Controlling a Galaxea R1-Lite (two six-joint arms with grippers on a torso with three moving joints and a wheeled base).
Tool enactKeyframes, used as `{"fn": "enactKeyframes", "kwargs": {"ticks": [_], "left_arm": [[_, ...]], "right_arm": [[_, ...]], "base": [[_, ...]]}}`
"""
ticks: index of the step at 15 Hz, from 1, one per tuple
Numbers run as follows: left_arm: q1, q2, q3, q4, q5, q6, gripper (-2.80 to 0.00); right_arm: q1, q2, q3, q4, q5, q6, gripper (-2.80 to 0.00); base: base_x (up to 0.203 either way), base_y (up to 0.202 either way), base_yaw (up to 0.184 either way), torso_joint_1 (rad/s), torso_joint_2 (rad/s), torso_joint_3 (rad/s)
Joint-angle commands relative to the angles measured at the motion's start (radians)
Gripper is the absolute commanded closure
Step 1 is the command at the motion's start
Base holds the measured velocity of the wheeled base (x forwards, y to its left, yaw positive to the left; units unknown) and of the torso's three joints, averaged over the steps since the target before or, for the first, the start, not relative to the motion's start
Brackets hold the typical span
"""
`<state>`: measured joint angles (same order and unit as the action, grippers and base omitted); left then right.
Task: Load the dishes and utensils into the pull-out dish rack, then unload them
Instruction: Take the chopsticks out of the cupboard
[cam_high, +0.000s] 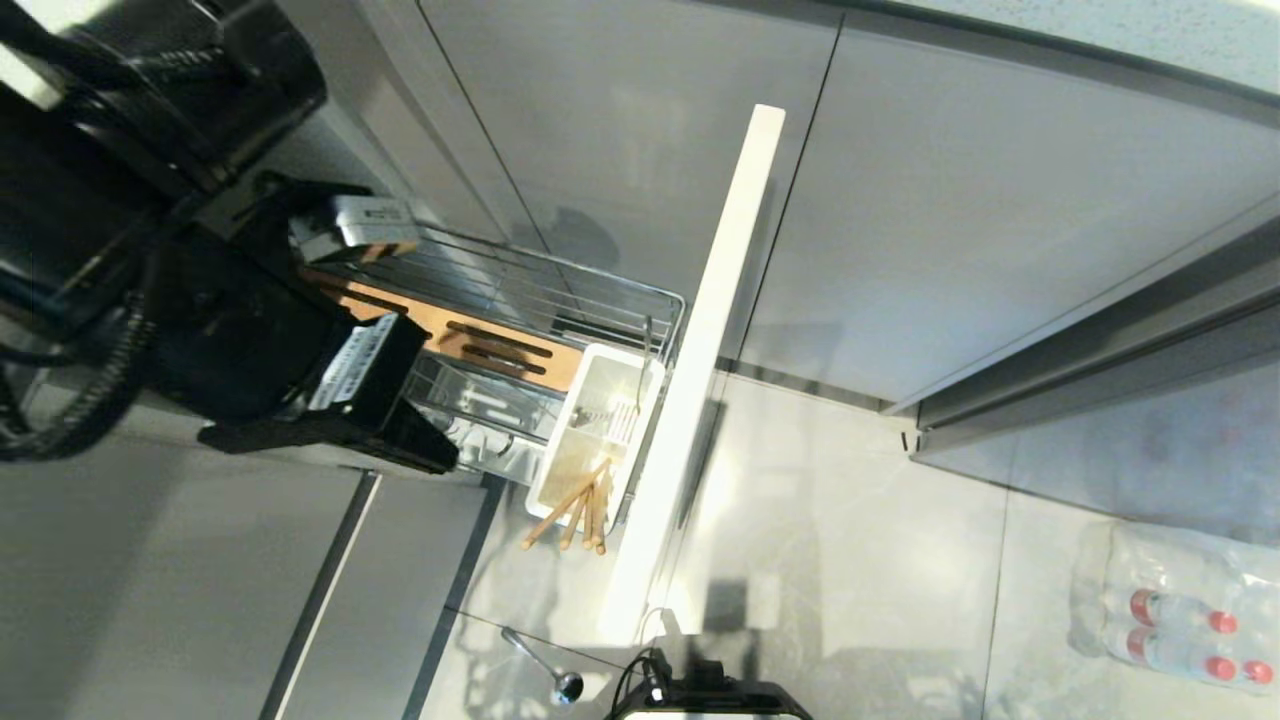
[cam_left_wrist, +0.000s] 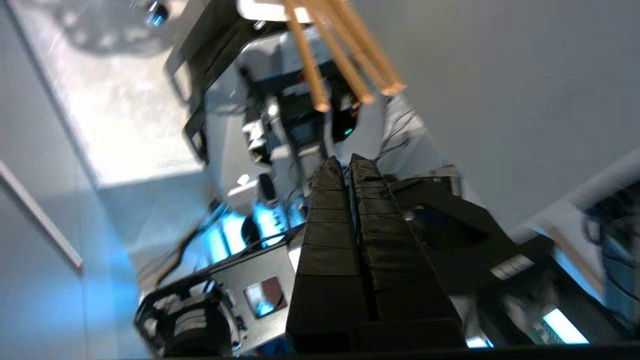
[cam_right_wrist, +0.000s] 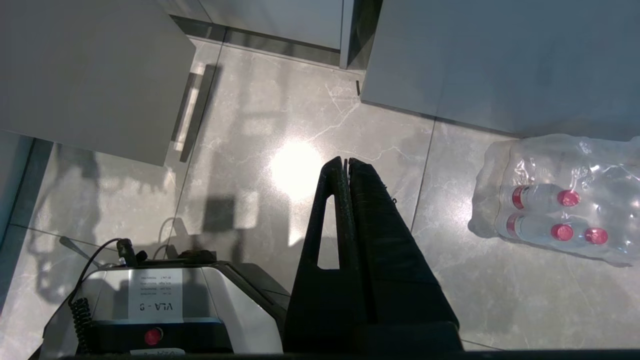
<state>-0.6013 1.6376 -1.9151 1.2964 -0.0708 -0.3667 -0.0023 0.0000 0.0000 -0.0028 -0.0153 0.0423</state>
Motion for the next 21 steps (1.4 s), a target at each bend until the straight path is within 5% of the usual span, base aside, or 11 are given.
{"fn": "enactKeyframes", "kwargs": {"ticks": [1, 3, 4, 21], "left_arm": [[-0.003, 0.072, 0.011, 0.009, 0.013, -0.006, 0.00], [-0.003, 0.122, 0.016, 0.021, 0.037, -0.009, 0.00], [-0.003, 0.146, 0.015, 0.039, 0.043, -0.008, -2.80], [0.021, 0.371, -0.002, 0.095, 0.043, -0.011, -2.80]], "right_arm": [[0.000, 0.002, 0.000, 0.000, 0.000, 0.001, 0.00], [-0.001, 0.002, 0.000, 0.000, 0.000, 0.001, 0.00], [0.001, 0.002, 0.000, 0.000, 0.000, 0.001, 0.00], [-0.001, 0.002, 0.000, 0.000, 0.000, 0.001, 0.00]], "base": [[0.000, 0.000, 0.000, 0.000, 0.00, 0.000], [0.000, 0.000, 0.000, 0.000, 0.00, 0.000], [0.000, 0.000, 0.000, 0.000, 0.00, 0.000], [0.000, 0.000, 0.000, 0.000, 0.00, 0.000]]}}
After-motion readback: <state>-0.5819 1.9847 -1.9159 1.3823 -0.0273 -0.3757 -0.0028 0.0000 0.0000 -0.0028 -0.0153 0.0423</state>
